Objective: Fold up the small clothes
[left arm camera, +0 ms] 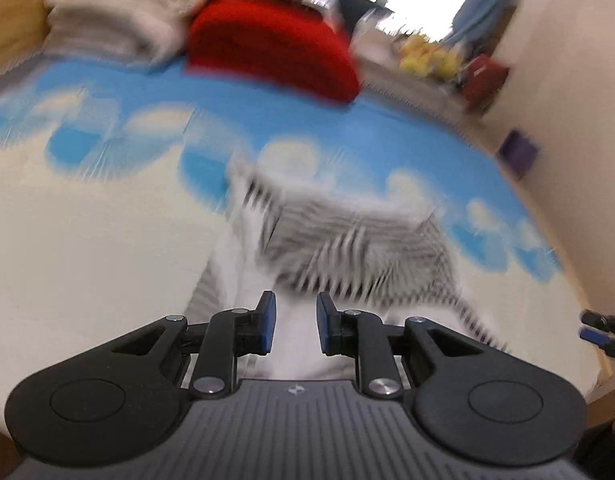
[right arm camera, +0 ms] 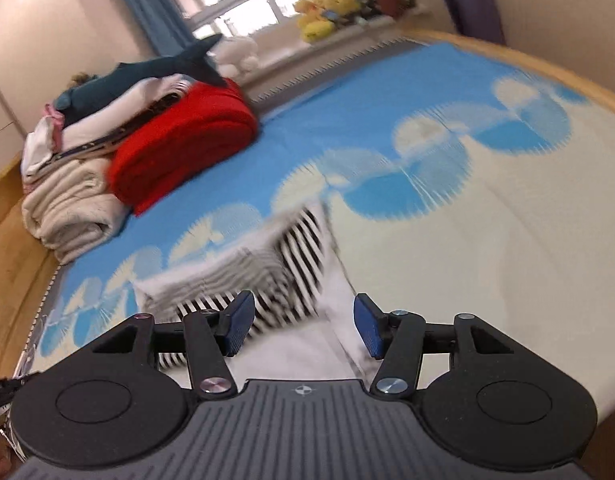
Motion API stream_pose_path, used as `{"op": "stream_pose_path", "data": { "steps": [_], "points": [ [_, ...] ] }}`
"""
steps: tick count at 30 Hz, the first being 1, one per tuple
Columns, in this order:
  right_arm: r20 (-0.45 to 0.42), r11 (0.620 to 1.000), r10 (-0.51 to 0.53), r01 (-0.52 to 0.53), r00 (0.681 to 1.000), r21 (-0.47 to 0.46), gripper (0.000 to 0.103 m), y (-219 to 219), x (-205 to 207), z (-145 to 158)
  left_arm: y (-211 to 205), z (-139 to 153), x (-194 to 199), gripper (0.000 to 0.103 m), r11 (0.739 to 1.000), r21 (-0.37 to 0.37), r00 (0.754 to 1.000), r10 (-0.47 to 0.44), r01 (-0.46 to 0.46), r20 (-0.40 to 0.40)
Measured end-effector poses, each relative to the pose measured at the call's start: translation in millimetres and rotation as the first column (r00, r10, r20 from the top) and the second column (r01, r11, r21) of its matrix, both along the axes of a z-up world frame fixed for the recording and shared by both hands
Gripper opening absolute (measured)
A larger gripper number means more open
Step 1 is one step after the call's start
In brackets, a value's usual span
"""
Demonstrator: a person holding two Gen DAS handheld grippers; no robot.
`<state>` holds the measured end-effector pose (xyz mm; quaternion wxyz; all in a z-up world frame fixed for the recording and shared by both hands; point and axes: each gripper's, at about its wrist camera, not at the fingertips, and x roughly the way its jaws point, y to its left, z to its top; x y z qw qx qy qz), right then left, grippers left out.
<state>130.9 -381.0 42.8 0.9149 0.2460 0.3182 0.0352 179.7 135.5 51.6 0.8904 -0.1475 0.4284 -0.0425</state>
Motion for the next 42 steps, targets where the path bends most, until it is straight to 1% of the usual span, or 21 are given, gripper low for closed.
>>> {"op": "stream_pose_path", "data": {
  "steps": [2, 3, 4, 6, 8, 11, 13, 17, 19, 20, 22, 24, 26, 28, 32, 35, 36, 37, 39, 41, 42],
  "points": [
    [-0.095, 0.999, -0.033, 0.035, 0.995, 0.022, 0.057, 0.1, -11.9, -25.9, 1.3, -10.5, -14.9, 0.022, 0.997, -0.072, 1.0, 0.021, -0.022, -0.015],
    [-0.107, 0.994, -0.049, 0.059, 0.993, 0.091, 0.056, -6.1, -19.7, -36.1, 0.7, -17.5, -19.8, 0.022, 0.997, -0.078, 0.999, 0.023, -0.026, -0.039],
    [-0.109, 0.991, -0.052, 0.065, 0.993, 0.113, 0.055, -8.0, -25.5, -42.6, 0.0, -24.4, -23.7, 0.022, 0.997, -0.068, 0.998, 0.031, -0.035, -0.062],
    [-0.151, 0.995, -0.07, 0.081, 0.986, 0.065, 0.056, -5.0, -28.5, -51.6, -2.2, -35.8, -31.9, 0.022, 0.996, -0.059, 0.992, 0.053, -0.06, -0.111],
    [-0.138, 0.997, -0.055, 0.062, 0.989, 0.046, 0.055, -1.7, -33.2, -57.0, -3.7, -41.2, -38.6, 0.022, 0.994, -0.081, 0.988, 0.061, -0.073, -0.144],
    [-0.206, 0.998, -0.061, 0.063, 0.977, 0.004, 0.057, 3.9, -37.4, -73.7, -2.4, -39.2, -43.3, 0.024, 0.995, -0.068, 0.989, 0.065, -0.075, -0.133],
    [-0.222, 0.998, -0.048, 0.058, 0.974, 0.039, 0.056, 1.5, -38.1, -78.2, -0.8, -41.1, -45.7, 0.036, 0.995, -0.064, 0.991, 0.068, -0.075, -0.113],
    [-0.244, 0.998, -0.066, 0.066, 0.968, -0.009, 0.056, 2.8, -36.8, -85.7, 11.4, -74.8, -44.1, 0.039, 0.99, -0.075, 0.985, 0.111, -0.122, -0.132],
    [-0.261, 0.998, -0.065, 0.063, 0.963, -0.016, 0.056, 4.2, -33.2, -92.5, 13.3, -94.3, -34.7, 0.04, 0.982, -0.054, 0.961, 0.164, -0.18, -0.224],
    [-0.269, 0.998, -0.063, 0.059, 0.961, -0.024, 0.056, 4.4, -31.7, -96.8, 13.0, -98.2, -31.4, 0.042, 0.982, -0.053, 0.958, 0.167, -0.183, -0.232],
    [-0.291, 0.998, -0.054, 0.042, 0.955, -0.049, 0.057, 7.7, -25.6, -105.1, 10.7, -103.3, -27.5, 0.062, 0.985, -0.022, 0.958, 0.164, -0.174, -0.237],
    [-0.307, 0.998, -0.044, 0.026, 0.951, -0.062, 0.057, 9.4, -21.9, -112.9, 10.0, -110.2, -24.3, 0.063, 0.983, 0.009, 0.947, 0.178, -0.182, -0.268],
    [-0.327, 0.997, -0.036, 0.013, 0.944, -0.072, 0.057, 10.2, -18.7, -119.2, 10.7, -117.5, -21.7, 0.063, 0.982, 0.001, 0.937, 0.183, -0.191, -0.299],
    [-0.351, 0.998, -0.033, 0.01, 0.936, -0.067, 0.059, 11.4, -13.8, -125.6, 10.4, -123.1, -21.0, 0.063, 0.982, -0.01, 0.935, 0.178, -0.19, -0.307],
    [-0.4, 0.998, -0.038, 0.015, 0.916, -0.06, 0.061, 16.2, -5.8, -139.4, 0.8, -135.4, -19.4, 0.063, 0.985, 0.021, 0.929, 0.167, -0.169, -0.33],
    [-0.425, 0.998, -0.044, 0.018, 0.904, -0.067, 0.061, 21.1, -4.2, -147.4, -5.0, -138.7, -23.2, 0.061, 0.986, 0.052, 0.939, 0.165, -0.157, -0.301],
    [-0.428, 0.997, -0.048, 0.016, 0.902, -0.077, 0.061, 22.9, -4.5, -149.3, -5.7, -139.4, -24.4, 0.053, 0.986, 0.054, 0.941, 0.165, -0.155, -0.295],
    [-0.428, 0.996, -0.05, 0.015, 0.902, -0.084, 0.06, 23.7, -4.9, -150.0, -5.8, -139.7, -25.5, 0.033, 0.987, 0.054, 0.943, 0.159, -0.15, -0.292],
    [-0.422, 0.996, -0.048, 0.01, 0.905, -0.093, 0.059, 25.2, -6.4, -150.0, -3.6, -138.3, -27.3, 0.01, 0.99, 0.017, 0.947, 0.138, -0.139, -0.29],
    [-0.41, 0.997, -0.036, 0.004, 0.912, -0.078, 0.042, 24.8, -8.2, -147.9, -2.1, -129.6, -30.5, 0.007, 0.991, 0.003, 0.957, 0.132, -0.136, -0.258],
    [-0.397, 0.999, -0.022, 0.002, 0.918, -0.052, 0.02, 23.7, -9.5, -145.5, -1.4, -122.5, -33.6, 0.007, 0.991, 0.006, 0.964, 0.133, -0.135, -0.231]
  ]
}}
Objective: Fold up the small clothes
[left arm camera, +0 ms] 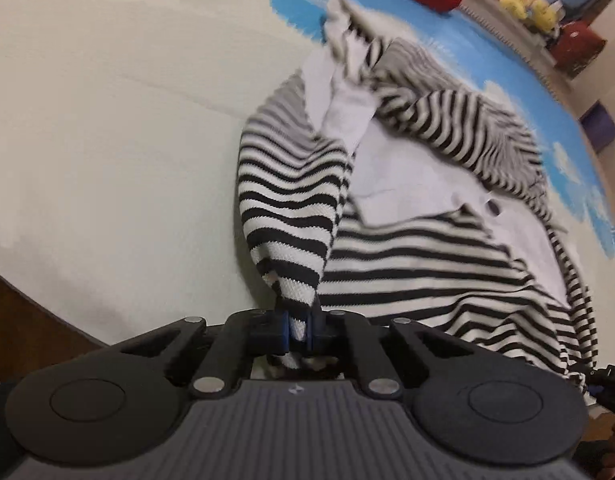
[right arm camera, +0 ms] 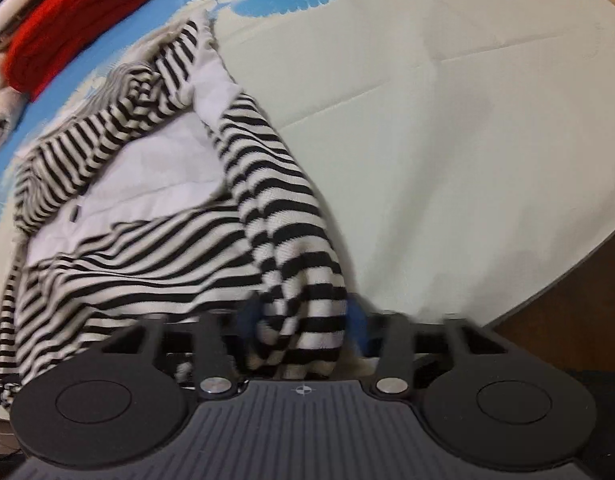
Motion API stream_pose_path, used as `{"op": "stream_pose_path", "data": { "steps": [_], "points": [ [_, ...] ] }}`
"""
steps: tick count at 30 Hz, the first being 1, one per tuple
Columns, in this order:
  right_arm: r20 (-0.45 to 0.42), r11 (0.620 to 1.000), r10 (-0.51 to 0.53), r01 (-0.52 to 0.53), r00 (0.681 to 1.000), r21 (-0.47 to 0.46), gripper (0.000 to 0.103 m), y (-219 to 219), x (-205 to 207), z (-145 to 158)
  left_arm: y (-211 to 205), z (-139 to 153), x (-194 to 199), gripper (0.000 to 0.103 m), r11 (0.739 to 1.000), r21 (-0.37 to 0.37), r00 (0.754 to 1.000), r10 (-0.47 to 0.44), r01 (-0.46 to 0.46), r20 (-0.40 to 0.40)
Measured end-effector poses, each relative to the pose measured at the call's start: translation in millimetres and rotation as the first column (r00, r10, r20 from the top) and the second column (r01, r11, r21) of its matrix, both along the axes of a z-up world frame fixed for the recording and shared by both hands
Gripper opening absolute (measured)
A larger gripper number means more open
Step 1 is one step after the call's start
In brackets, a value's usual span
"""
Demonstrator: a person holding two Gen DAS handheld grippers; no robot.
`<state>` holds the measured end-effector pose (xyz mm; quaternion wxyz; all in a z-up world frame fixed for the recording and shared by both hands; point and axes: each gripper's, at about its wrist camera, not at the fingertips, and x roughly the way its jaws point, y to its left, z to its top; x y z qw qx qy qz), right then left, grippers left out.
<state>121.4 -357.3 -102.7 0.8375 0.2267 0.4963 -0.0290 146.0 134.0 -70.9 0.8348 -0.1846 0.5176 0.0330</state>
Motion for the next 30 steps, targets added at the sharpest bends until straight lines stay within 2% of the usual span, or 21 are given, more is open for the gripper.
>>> {"op": "stream_pose_path", "data": {
  "steps": [1, 2, 4, 6, 7, 10, 12, 14, 15, 16, 18, 22, 27, 29, 30],
  "points": [
    [0.02, 1.0, 0.001, -0.002, 1.0, 0.027, 0.011, -0.5, -1.7, 3.5, 1.3, 7.5, -3.7, 0.007, 1.0, -0.007, 1.0, 0.004, -0.004, 0.025],
    [0.054, 0.999, -0.003, 0.001, 0.999, 0.032, 0.008, -1.1, -5.0, 10.2, 3.5, 15.3, -8.1, 0.007, 1.0, -0.022, 0.999, 0.01, -0.009, 0.052],
    [0.146, 0.999, -0.033, 0.032, 0.989, 0.008, 0.006, -3.7, -14.6, 28.0, 5.3, 28.8, -17.9, 0.007, 1.0, -0.028, 0.996, 0.013, -0.01, 0.087],
    [0.219, 0.998, -0.065, 0.06, 0.974, 0.028, 0.006, -9.5, -25.1, 47.3, 4.3, 29.9, -25.8, 0.007, 1.0, -0.022, 0.997, 0.015, -0.013, 0.071],
    [0.22, 0.998, -0.063, 0.059, 0.974, 0.024, 0.006, -10.5, -27.4, 50.0, 4.5, 25.2, -26.4, 0.007, 1.0, -0.021, 0.999, 0.018, -0.017, 0.05],
    [0.081, 0.998, -0.066, 0.065, 0.995, 0.007, 0.007, -11.7, -22.8, 30.1, 1.0, 7.3, -17.7, 0.009, 1.0, 0.011, 0.999, 0.013, -0.013, -0.031],
    [-0.013, 0.997, -0.073, 0.074, 0.997, 0.038, 0.008, -11.9, -15.5, 10.7, 2.7, 0.4, -10.3, 0.014, 1.0, -0.012, 0.998, 0.02, -0.021, -0.067],
    [-0.016, 0.997, -0.069, 0.069, 0.997, 0.019, 0.013, -9.4, -10.3, 9.4, 5.0, -1.0, -8.2, 0.029, 0.999, -0.034, 0.997, 0.032, -0.034, -0.075],
    [-0.007, 0.998, -0.067, 0.067, 0.998, -0.001, 0.019, -7.2, -8.9, 11.1, 5.2, 0.0, -8.3, 0.037, 0.999, -0.029, 0.997, 0.036, -0.038, -0.069],
    [-0.002, 0.998, -0.067, 0.067, 0.998, -0.011, 0.027, -6.0, -7.5, 12.1, 5.3, 0.1, -7.7, 0.039, 0.999, -0.021, 0.997, 0.04, -0.042, -0.065],
    [-0.014, 0.997, -0.074, 0.074, 0.997, -0.02, 0.037, -4.2, -4.8, 10.0, 5.0, -1.6, -5.4, 0.039, 0.999, -0.017, 0.996, 0.047, -0.048, -0.081],
    [-0.063, 0.998, -0.064, 0.063, 0.996, -0.017, 0.039, -3.0, 0.3, -3.1, 6.8, -11.1, -6.7, 0.039, 0.998, -0.022, 0.992, 0.064, -0.067, -0.111],
    [-0.066, 0.998, -0.029, 0.025, 0.997, -0.052, 0.039, 3.5, 3.0, -6.0, 1.1, -15.5, -7.1, 0.038, 0.999, 0.001, 0.992, 0.039, -0.039, -0.12],
    [-0.064, 0.998, -0.02, 0.016, 0.998, -0.059, 0.039, 4.1, 2.6, -6.0, 0.3, -16.9, -7.7, 0.036, 0.999, 0.005, 0.992, 0.033, -0.033, -0.122],
    [-0.062, 0.998, -0.018, 0.014, 0.998, -0.059, 0.038, 3.5, 2.4, -5.6, 0.1, -16.8, -8.0, 0.03, 1.0, 0.004, 0.992, 0.031, -0.031, -0.119]
  ]
}}
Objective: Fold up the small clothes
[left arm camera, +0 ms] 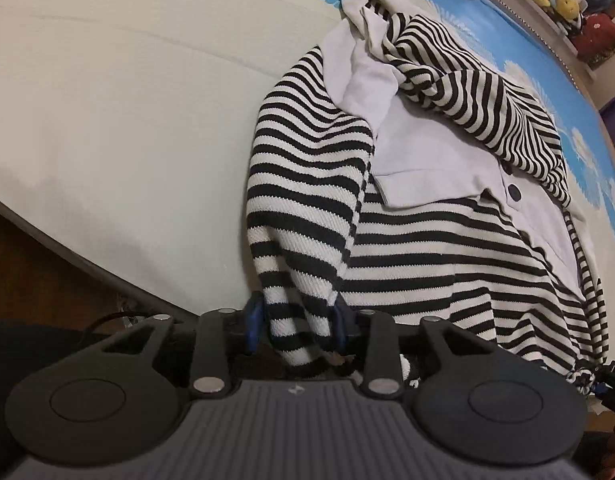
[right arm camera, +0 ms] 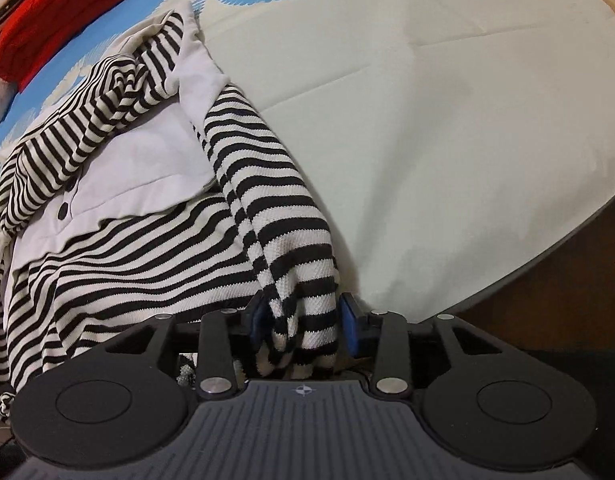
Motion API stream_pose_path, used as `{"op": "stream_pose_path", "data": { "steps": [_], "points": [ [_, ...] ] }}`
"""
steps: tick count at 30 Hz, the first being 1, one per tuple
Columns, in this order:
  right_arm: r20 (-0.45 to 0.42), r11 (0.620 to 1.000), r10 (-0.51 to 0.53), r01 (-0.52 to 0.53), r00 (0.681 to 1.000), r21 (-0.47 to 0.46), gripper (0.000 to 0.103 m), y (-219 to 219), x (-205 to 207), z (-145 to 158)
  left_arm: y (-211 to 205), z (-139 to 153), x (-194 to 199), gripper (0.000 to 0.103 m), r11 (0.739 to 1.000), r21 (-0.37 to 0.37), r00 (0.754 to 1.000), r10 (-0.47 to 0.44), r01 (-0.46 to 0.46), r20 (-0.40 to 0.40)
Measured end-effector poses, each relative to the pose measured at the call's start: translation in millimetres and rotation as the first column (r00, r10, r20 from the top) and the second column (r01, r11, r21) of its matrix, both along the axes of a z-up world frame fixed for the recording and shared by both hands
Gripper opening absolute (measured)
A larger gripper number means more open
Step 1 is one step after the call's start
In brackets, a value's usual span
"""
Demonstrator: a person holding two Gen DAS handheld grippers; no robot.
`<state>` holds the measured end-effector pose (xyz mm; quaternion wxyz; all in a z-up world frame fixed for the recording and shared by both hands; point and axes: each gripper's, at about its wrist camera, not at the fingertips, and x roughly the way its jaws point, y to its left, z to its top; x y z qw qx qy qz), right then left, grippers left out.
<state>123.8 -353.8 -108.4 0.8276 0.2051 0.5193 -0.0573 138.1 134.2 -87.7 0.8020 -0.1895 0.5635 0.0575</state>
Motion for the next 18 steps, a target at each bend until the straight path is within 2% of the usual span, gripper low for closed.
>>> {"op": "stream_pose_path", "data": {
  "steps": [3, 4, 8, 11, 15, 18],
  "points": [
    [0.023, 0.999, 0.014, -0.015, 1.0, 0.035, 0.012, -1.8, -3.5, 3.1, -2.2, 2.6, -0.6, 0.007, 1.0, -0.015, 1.0, -0.021, 0.022, 0.022],
    [0.034, 0.999, 0.015, -0.017, 0.999, 0.039, 0.011, -0.6, -3.9, 4.9, -4.0, 5.0, -1.2, 0.007, 0.999, -0.008, 0.999, -0.031, 0.031, 0.033],
    [0.117, 0.999, -0.001, -0.005, 0.993, 0.051, 0.008, -4.8, -10.4, 23.6, -12.7, 25.6, -3.7, 0.006, 0.996, 0.039, 0.991, -0.087, 0.084, 0.099],
    [0.201, 0.997, -0.003, -0.012, 0.98, 0.072, 0.008, -10.8, -16.5, 50.7, -17.0, 52.6, -3.7, 0.006, 0.988, 0.065, 0.976, -0.15, 0.141, 0.155],
    [0.302, 0.992, -0.01, -0.03, 0.953, 0.125, 0.007, -23.7, -30.7, 96.9, -10.0, 92.7, -8.9, 0.006, 0.987, 0.048, 0.969, -0.159, 0.153, 0.187],
    [0.296, 0.988, -0.006, -0.04, 0.955, 0.148, 0.007, -31.7, -48.6, 124.4, -2.9, 122.3, -25.1, 0.006, 0.98, 0.018, 0.956, -0.198, 0.199, 0.215]
  ]
}}
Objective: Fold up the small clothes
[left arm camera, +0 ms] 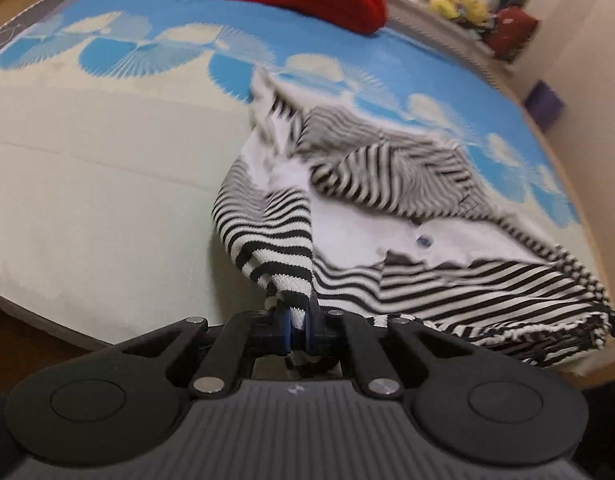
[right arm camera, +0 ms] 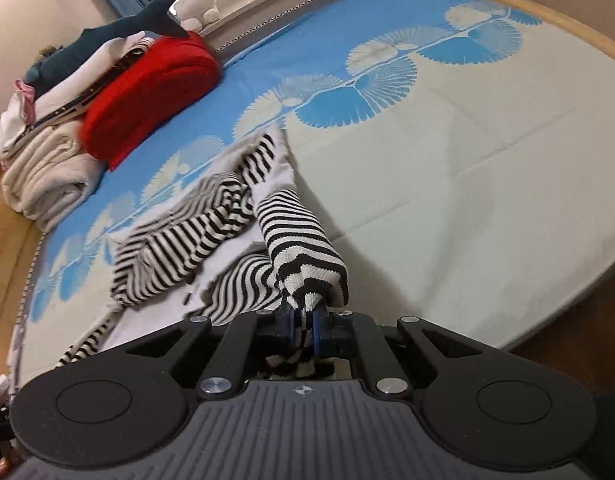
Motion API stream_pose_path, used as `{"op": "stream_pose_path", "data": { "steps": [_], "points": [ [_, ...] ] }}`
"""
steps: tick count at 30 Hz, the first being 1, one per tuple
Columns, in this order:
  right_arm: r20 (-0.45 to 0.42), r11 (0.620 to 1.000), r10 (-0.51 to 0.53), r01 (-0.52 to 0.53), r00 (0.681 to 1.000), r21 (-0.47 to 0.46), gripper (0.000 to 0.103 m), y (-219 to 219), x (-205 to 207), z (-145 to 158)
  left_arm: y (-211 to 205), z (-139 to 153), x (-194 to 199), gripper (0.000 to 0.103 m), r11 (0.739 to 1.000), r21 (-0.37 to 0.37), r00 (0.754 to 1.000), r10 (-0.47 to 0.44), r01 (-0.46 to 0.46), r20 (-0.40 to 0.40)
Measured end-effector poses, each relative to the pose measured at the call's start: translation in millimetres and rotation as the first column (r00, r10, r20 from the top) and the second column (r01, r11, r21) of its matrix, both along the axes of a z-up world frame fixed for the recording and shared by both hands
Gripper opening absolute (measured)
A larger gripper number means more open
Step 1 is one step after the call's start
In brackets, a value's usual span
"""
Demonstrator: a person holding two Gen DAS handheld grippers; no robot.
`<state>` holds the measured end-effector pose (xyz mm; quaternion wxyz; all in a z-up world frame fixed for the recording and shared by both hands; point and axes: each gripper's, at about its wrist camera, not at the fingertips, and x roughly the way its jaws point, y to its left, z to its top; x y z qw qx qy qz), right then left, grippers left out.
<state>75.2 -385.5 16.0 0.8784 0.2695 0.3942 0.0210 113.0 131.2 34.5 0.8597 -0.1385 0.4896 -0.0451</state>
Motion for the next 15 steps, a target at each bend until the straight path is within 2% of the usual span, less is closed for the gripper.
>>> {"op": "stream_pose_path", "data": {
  "steps": [5, 9, 11, 15],
  "points": [
    [-0.011, 0.998, 0.008, -0.007, 1.0, 0.064, 0.007, -16.5, -50.5, 35.0, 3.3, 37.1, -43.9, 0.006, 0.993, -0.018, 0.993, -0.116, 0.116, 0.004],
    [-0.017, 0.996, 0.011, -0.009, 1.0, 0.087, 0.007, -21.1, -77.7, 44.0, 6.5, 38.3, -58.6, 0.006, 0.988, -0.037, 0.989, -0.149, 0.148, -0.017],
    [-0.02, 0.995, 0.016, -0.014, 1.0, 0.099, 0.007, -20.9, -73.7, 41.9, 6.0, 34.2, -48.4, 0.006, 0.987, -0.034, 0.988, -0.155, 0.154, -0.011],
    [-0.016, 0.997, 0.016, -0.015, 1.0, 0.078, 0.007, -12.8, -24.8, 33.5, 16.6, 19.4, 8.5, 0.006, 0.992, -0.078, 0.995, -0.098, 0.096, -0.011]
  ]
}}
